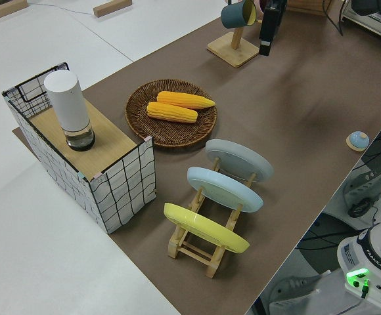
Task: Slide drawer open with right arm
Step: 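Pull the drawer handle toward the robot with the right gripper, then release the handle and back the right gripper away from the drawer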
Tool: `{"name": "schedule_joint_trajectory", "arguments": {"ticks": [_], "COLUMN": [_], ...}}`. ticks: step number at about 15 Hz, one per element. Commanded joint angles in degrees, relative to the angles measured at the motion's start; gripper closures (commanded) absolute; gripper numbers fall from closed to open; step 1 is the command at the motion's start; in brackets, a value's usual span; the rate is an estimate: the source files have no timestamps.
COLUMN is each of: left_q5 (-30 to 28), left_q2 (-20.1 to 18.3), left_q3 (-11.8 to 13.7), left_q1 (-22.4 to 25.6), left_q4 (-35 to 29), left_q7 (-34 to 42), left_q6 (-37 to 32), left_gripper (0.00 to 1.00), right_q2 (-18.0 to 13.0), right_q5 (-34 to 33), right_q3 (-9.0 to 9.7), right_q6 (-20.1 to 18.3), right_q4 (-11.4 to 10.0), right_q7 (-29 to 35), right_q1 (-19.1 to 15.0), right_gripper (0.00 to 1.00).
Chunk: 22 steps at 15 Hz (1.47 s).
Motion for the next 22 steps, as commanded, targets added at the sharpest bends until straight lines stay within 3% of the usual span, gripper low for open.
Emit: {"name": "schedule_joint_trajectory", "arguments": {"ticks": [1,4,7,12,18,22], "left_q5": [-0.2,-0.2,-0.2,-0.2,-0.2,-0.2], "left_q2": [-0.5,-0.5,-0.5,-0.5,-0.5,-0.5], "left_q3": [0.3,0.3,0.3,0.3,0.3,0.3], "left_q1": [-0.2,-0.2,-0.2,-0.2,-0.2,-0.2], "left_q4": [0.0,0.0,0.0,0.0,0.0,0.0], "left_q7": [0.6,0.6,0.6,0.6,0.6,0.6], "left_q6": [-0.1,-0.1,-0.1,-0.1,-0.1,-0.1], "left_gripper": [0.01,0.01,0.01,0.01,0.01,0.01], "right_q2": [0.2,0.5,0.6,0.7,1.1,1.2], "right_q5": [1.8,2.1,2.7,3.8,4.6,4.6], "right_q3": [3.07,5.79,7.29,8.44,11.42,11.60], "right_q6": [-3.3,-6.1,-7.7,-9.3,-12.1,-12.5], "right_q4": [3.0,4.0,4.0,4.2,5.3,5.3], "right_q7": [-3.1,-2.7,-2.6,-2.5,-2.5,-2.4], "right_q1": [0.8,0.8,0.7,0.8,0.8,0.8], "right_gripper": [1.000,1.000,1.000,1.000,0.994,0.978]}}
